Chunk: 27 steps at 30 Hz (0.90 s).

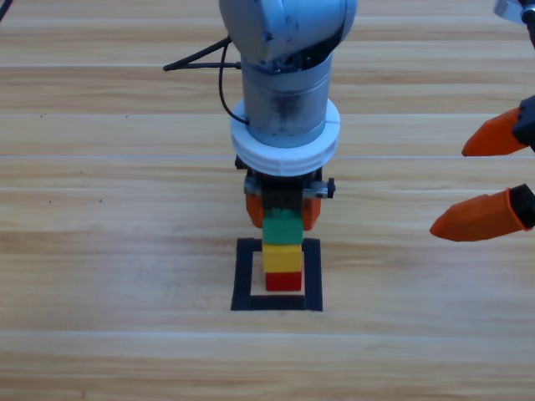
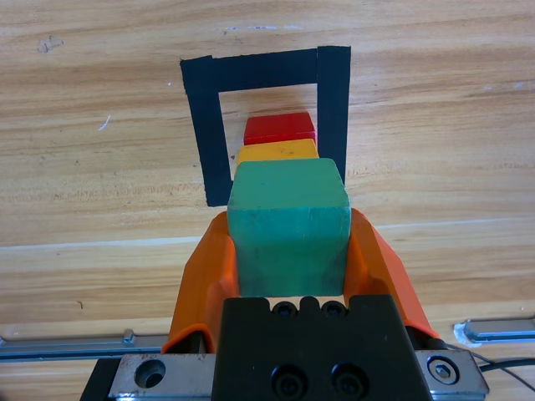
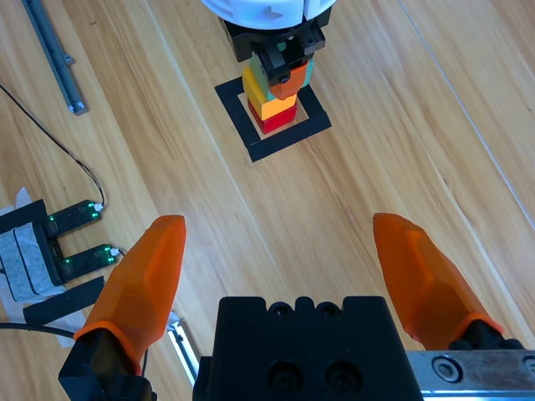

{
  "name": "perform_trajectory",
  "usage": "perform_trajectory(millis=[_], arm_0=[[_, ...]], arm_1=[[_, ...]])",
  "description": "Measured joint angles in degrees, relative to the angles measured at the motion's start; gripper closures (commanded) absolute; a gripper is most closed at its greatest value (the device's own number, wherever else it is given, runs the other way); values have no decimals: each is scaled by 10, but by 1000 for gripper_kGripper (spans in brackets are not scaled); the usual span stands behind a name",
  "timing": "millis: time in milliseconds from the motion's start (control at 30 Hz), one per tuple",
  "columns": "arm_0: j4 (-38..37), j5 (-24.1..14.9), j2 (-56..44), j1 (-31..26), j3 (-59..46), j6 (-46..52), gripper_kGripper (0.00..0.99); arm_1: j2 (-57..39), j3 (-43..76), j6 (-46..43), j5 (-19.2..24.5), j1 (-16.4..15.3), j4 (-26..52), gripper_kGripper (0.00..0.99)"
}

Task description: Stack the blocks in the rectangular block: red at the bottom, yellow in the middle, green on top

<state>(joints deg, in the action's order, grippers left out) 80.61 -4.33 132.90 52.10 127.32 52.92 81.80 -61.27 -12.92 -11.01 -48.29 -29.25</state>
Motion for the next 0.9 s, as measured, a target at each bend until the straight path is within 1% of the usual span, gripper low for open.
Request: perform_trajectory(millis=[533,567,600,633,700,733,767,900], arm_0=[[0,-1,0,0,-9,0,990],[0,-1,0,0,-9,0,984],[0,-1,0,0,-9,0,953],[0,-1,0,0,-9,0,843],[0,-1,0,0,-9,0,223],[0,-1,0,0,-9,0,74],[0,-1,0,0,-9,0,7],[0,-1,3,2,-9,0,0]], arm_1=[[14,0,-3,-12,0,0,1],[19,-1,-3,-12,0,0,0],[24,-2,-3,-12,0,0,1],[27,-2,-3,-12,0,0,1],[28,-2,-4,-12,0,0,0],[28,-2,-4,-12,0,0,1],[28,-3,-4,-12,0,0,0],[28,-9,-4,-12,0,0,0]])
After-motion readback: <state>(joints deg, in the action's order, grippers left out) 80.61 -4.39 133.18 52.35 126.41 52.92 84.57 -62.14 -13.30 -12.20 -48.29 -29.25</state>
